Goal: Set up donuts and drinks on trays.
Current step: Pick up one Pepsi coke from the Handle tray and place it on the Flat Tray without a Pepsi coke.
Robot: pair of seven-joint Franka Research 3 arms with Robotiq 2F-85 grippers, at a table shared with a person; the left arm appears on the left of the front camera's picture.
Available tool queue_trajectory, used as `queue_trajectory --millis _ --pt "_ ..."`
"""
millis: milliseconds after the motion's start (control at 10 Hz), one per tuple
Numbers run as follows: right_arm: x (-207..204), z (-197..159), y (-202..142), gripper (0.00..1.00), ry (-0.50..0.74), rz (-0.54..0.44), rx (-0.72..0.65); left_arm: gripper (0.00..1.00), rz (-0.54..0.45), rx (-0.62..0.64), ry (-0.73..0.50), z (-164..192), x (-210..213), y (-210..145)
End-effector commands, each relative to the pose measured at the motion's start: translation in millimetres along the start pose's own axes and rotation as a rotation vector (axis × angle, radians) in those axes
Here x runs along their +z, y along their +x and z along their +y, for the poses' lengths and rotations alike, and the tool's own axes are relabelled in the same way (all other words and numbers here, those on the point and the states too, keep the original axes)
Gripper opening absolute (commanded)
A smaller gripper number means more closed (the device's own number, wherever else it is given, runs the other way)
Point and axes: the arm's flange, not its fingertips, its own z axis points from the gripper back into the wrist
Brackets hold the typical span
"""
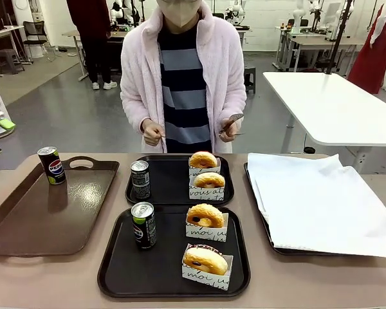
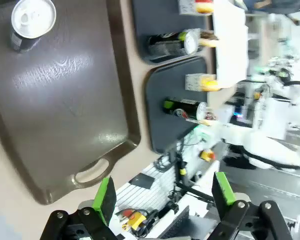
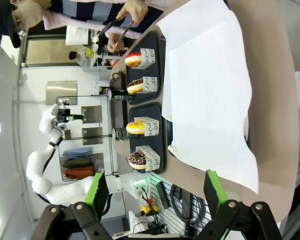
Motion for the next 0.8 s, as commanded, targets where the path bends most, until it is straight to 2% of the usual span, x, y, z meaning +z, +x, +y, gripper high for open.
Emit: queue_trajectory --millis 0,200,400,600,700 --pt "0 1 0 1.0 0.013 -0.004 0.009 1.0 -0.091 0.023 -0.132 51 17 -10" --pt "0 1 0 1.0 0.013 -0.004 0.009 1.0 -0.248 0.031 -0.24 94 26 -38" --pt "0 1 0 1.0 0.013 -0.004 0.009 1.0 -0.419 -0.034 -0.236 111 33 -68" --pt "0 1 0 1.0 0.013 -0.004 0.009 1.0 -0.438 -0.02 -0.195 121 46 -80" --pt "0 1 0 1.0 0.013 -0.004 0.009 1.0 -0.451 0.004 -0.223 127 52 -85"
